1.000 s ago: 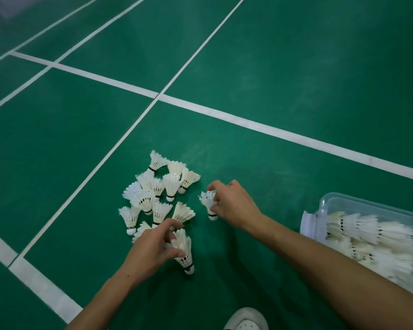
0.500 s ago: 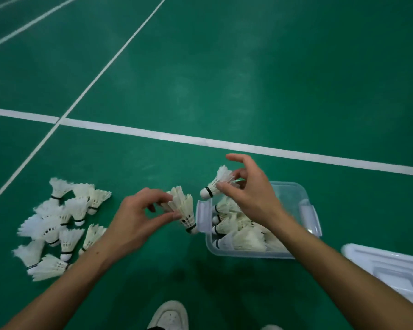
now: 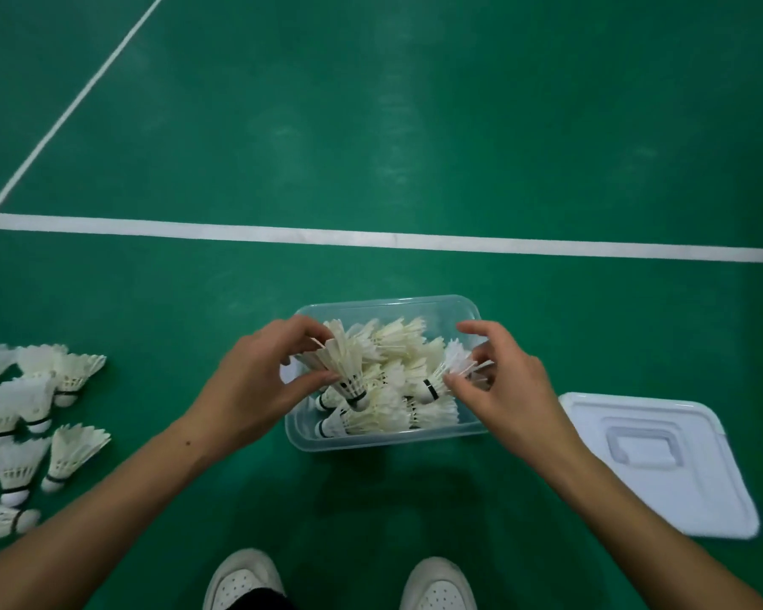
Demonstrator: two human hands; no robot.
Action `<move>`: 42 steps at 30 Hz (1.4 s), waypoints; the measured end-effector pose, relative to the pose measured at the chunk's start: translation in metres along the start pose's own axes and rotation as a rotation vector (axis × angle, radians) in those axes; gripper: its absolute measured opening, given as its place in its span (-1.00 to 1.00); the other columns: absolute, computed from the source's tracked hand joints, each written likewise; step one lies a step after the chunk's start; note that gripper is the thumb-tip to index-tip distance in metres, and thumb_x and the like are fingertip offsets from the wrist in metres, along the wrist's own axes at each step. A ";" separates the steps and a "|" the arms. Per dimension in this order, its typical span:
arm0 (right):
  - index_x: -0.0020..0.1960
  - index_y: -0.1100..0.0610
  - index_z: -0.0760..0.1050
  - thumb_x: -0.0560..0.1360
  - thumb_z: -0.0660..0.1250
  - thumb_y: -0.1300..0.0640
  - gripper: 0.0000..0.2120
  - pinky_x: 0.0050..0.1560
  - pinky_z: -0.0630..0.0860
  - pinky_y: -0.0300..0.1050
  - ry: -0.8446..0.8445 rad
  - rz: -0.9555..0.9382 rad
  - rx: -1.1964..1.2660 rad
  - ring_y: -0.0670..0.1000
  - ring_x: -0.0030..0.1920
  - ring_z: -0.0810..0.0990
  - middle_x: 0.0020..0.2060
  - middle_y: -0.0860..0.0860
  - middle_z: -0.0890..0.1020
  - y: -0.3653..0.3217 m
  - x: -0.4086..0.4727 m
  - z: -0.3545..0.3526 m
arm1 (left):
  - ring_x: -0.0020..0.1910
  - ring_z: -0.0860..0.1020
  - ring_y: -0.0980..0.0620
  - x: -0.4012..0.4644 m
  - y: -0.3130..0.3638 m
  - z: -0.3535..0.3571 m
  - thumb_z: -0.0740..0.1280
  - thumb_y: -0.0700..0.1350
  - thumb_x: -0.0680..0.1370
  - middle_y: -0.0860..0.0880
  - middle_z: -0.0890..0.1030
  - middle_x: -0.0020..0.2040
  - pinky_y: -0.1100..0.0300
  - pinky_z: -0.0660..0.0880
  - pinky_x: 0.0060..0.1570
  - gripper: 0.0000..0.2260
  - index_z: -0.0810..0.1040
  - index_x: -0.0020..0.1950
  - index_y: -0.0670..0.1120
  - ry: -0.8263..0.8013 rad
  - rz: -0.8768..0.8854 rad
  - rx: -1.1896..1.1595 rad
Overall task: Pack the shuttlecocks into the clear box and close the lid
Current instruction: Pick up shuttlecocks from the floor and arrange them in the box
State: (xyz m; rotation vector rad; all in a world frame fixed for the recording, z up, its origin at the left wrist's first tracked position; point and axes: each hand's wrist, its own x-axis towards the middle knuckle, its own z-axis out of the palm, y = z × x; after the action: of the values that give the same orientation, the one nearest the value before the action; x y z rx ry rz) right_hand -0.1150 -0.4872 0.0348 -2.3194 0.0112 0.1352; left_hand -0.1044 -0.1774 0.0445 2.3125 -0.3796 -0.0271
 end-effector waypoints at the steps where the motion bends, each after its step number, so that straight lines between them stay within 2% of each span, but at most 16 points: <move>1: 0.40 -0.17 0.41 0.52 0.53 0.03 -0.47 0.03 0.61 0.01 -0.014 -0.012 -0.036 -0.06 -0.11 0.65 -0.06 -0.15 0.58 0.003 -0.002 0.005 | 0.03 0.62 0.28 0.000 -0.001 0.001 0.61 -0.02 0.44 0.21 0.68 0.03 0.17 0.57 -0.06 -0.65 0.54 0.11 0.18 0.011 0.003 0.005; 3: 0.40 -0.17 0.40 0.53 0.51 0.01 -0.49 0.05 0.61 0.01 -0.040 -0.025 -0.081 -0.07 -0.10 0.64 -0.06 -0.14 0.57 0.007 -0.004 0.016 | -0.01 0.62 0.31 -0.002 -0.005 0.002 0.61 -0.02 0.43 0.23 0.68 0.01 0.22 0.54 -0.06 -0.64 0.54 0.11 0.20 0.034 0.013 0.001; 7: 0.41 -0.13 0.43 0.56 0.49 0.00 -0.54 0.03 0.60 -0.08 -0.068 -0.028 -0.096 -0.13 -0.12 0.62 -0.08 -0.17 0.53 0.006 -0.004 0.032 | -0.04 0.61 0.33 -0.006 -0.008 0.002 0.56 0.05 0.42 0.20 0.69 -0.01 0.44 0.46 -0.04 -0.68 0.56 0.11 0.18 0.048 0.016 -0.011; 10: 0.43 -0.09 0.43 0.57 0.47 0.01 -0.53 0.05 0.62 -0.04 -0.111 -0.015 -0.115 -0.09 -0.11 0.64 -0.03 -0.16 0.56 0.002 -0.001 0.040 | 0.00 0.64 0.27 -0.008 -0.010 0.001 0.55 0.07 0.44 0.18 0.69 0.01 0.46 0.45 0.01 -0.69 0.57 0.13 0.19 0.037 0.018 -0.017; 12: 0.44 -0.11 0.40 0.56 0.49 0.01 -0.50 0.05 0.64 -0.02 -0.173 0.008 -0.095 -0.07 -0.07 0.64 0.01 -0.14 0.56 0.002 0.000 0.046 | 0.00 0.63 0.27 -0.009 -0.011 0.001 0.55 0.08 0.45 0.18 0.68 0.01 0.45 0.45 0.00 -0.70 0.57 0.13 0.20 0.035 0.022 -0.009; 14: 0.45 -0.10 0.39 0.56 0.50 0.03 -0.48 -0.01 0.62 -0.08 -0.245 0.026 -0.066 -0.10 -0.09 0.62 -0.02 -0.14 0.54 0.000 0.002 0.051 | -0.01 0.62 0.27 -0.010 -0.011 0.001 0.53 0.09 0.46 0.18 0.67 0.00 0.40 0.47 -0.02 -0.71 0.58 0.14 0.18 0.035 0.024 0.006; 21: 0.48 -0.06 0.36 0.56 0.50 0.12 -0.45 -0.16 0.49 -0.28 -0.421 0.059 -0.077 -0.11 -0.07 0.58 -0.04 -0.15 0.50 -0.015 0.027 0.058 | -0.03 0.61 0.22 -0.004 -0.014 0.003 0.47 0.15 0.49 0.20 0.65 -0.01 0.06 0.59 -0.05 -0.74 0.59 0.15 0.17 0.019 0.041 0.029; 23: 0.48 -0.09 0.35 0.56 0.51 0.09 -0.43 -0.06 0.58 -0.20 -0.433 0.087 -0.045 -0.09 -0.03 0.62 0.01 -0.14 0.49 -0.014 0.033 0.047 | -0.02 0.61 0.19 -0.002 -0.013 0.003 0.45 0.17 0.50 0.19 0.64 -0.01 0.02 0.60 -0.07 -0.72 0.60 0.17 0.14 0.001 0.048 0.042; 25: 0.49 -0.09 0.35 0.56 0.52 0.07 -0.42 0.04 0.58 -0.15 -0.420 0.084 -0.078 -0.12 -0.03 0.62 0.06 -0.09 0.50 -0.010 0.035 0.037 | -0.02 0.60 0.19 -0.001 -0.014 0.002 0.44 0.18 0.50 0.20 0.63 0.00 0.03 0.60 -0.07 -0.72 0.61 0.17 0.14 -0.004 0.052 0.053; 28: 0.50 -0.07 0.36 0.55 0.53 0.08 -0.40 0.09 0.62 -0.12 -0.480 0.115 -0.043 -0.10 0.03 0.64 0.14 -0.05 0.48 -0.007 0.029 0.040 | 0.00 0.59 0.24 -0.001 -0.013 0.002 0.42 0.21 0.50 0.20 0.63 0.02 0.11 0.58 -0.05 -0.70 0.62 0.17 0.15 -0.020 0.040 0.063; 30: 0.50 -0.07 0.36 0.53 0.54 0.08 -0.38 0.19 0.65 0.00 -0.516 0.127 -0.017 -0.04 0.09 0.65 0.16 -0.05 0.47 -0.006 0.026 0.051 | 0.00 0.58 0.29 0.000 -0.011 0.004 0.42 0.20 0.49 0.21 0.63 0.02 0.20 0.55 -0.04 -0.70 0.65 0.18 0.14 -0.030 0.036 0.060; 32: 0.49 -0.08 0.36 0.51 0.57 0.06 -0.36 0.23 0.63 0.05 -0.527 0.129 -0.023 -0.04 0.07 0.64 0.14 -0.05 0.50 -0.005 0.027 0.055 | -0.02 0.59 0.28 0.001 -0.009 0.005 0.46 0.16 0.50 0.20 0.62 0.01 0.23 0.54 -0.02 -0.72 0.68 0.17 0.13 -0.036 0.037 0.048; 36: 0.44 -0.09 0.39 0.44 0.62 -0.04 -0.34 0.14 0.64 0.04 -0.574 0.120 0.034 -0.07 -0.07 0.61 -0.02 -0.06 0.58 -0.007 0.031 0.039 | -0.03 0.60 0.21 0.010 -0.003 0.004 0.49 0.09 0.51 0.23 0.61 -0.03 0.10 0.59 -0.02 -0.79 0.71 0.12 0.09 -0.071 0.100 0.053; 39: 0.42 -0.08 0.44 0.44 0.61 -0.10 -0.38 0.17 0.65 -0.01 -0.538 0.054 -0.046 -0.16 0.01 0.67 -0.01 -0.13 0.68 -0.012 0.034 0.009 | 0.01 0.57 0.16 0.024 0.005 0.000 0.51 0.04 0.52 0.37 0.55 -0.05 0.05 0.57 0.01 -0.82 0.73 0.09 0.05 -0.129 0.210 0.085; 42: 0.37 -0.09 0.50 0.45 0.61 -0.02 -0.46 0.25 0.62 -0.05 -0.349 -0.093 -0.020 -0.18 0.15 0.63 0.15 -0.19 0.65 -0.027 0.037 -0.017 | 0.06 0.50 0.17 0.040 0.017 -0.001 0.54 0.03 0.52 0.37 0.52 -0.05 -0.02 0.54 0.07 -0.85 0.72 0.07 0.09 -0.192 0.277 0.102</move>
State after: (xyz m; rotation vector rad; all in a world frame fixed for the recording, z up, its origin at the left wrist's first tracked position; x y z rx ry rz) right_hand -0.0756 -0.4796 0.0624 -2.2821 -0.2739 0.4923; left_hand -0.0702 -0.1990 0.0614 2.3435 -0.8126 -0.0957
